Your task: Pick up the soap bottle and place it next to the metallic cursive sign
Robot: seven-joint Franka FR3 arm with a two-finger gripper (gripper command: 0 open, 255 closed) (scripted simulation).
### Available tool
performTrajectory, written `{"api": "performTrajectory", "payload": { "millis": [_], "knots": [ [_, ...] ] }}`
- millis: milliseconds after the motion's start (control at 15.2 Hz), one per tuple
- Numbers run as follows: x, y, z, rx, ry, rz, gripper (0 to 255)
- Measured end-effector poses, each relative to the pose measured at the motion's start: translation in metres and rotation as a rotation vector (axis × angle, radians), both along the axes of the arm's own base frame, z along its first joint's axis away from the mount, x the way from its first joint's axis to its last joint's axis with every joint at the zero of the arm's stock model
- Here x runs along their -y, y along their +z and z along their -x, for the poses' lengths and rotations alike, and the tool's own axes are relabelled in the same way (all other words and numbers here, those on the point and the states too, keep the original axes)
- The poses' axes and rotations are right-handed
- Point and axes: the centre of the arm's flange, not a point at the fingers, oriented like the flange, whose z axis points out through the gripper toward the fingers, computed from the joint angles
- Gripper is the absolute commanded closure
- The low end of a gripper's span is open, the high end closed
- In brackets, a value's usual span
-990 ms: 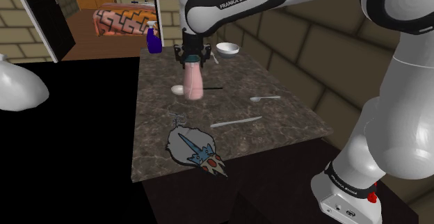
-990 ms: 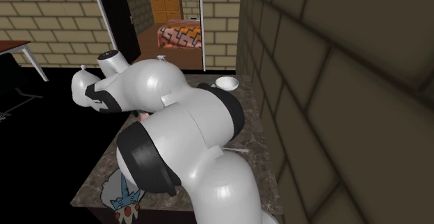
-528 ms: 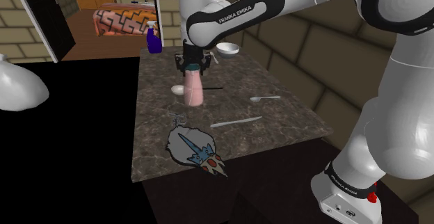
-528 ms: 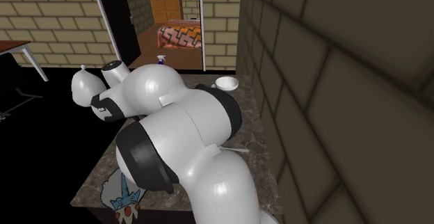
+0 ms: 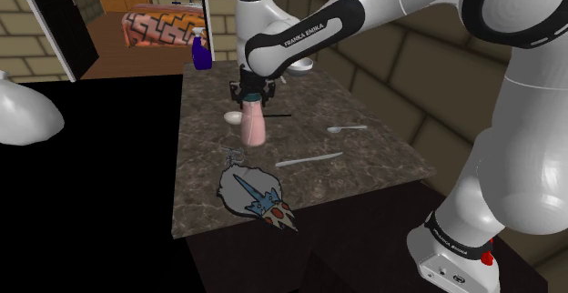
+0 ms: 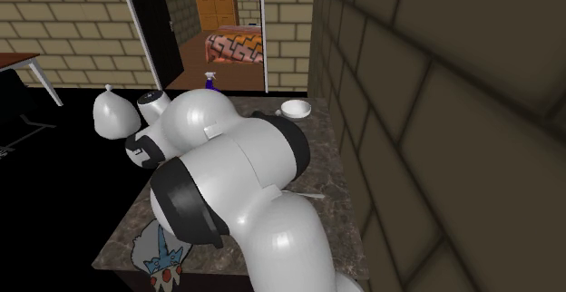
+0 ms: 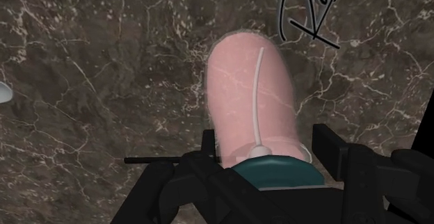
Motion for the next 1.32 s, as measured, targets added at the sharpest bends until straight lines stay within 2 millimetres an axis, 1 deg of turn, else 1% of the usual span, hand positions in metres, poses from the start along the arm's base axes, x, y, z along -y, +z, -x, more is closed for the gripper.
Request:
{"api": "performTrajectory", "payload": {
  "millis": [264,330,726,792,924,990,1056,1320],
  "knots": [
    [0.000,-0.001,0.000,0.000,0.000,0.000,255],
    [0.000,-0.001,0.000,0.000,0.000,0.000,0],
    [0.000,-0.001,0.000,0.001,0.000,0.000,0],
    [-0.002,0.005,0.001,0.001,0.000,0.000,0],
    [-0.004,0.025,0.005,0.002,0.000,-0.001,0],
    [-0.008,0.038,0.007,0.002,0.000,-0.001,0],
    [-0.008,0.044,0.008,0.003,0.000,-0.001,0],
    [-0.007,0.048,0.009,0.001,0.000,0.000,0]
  ]
}}
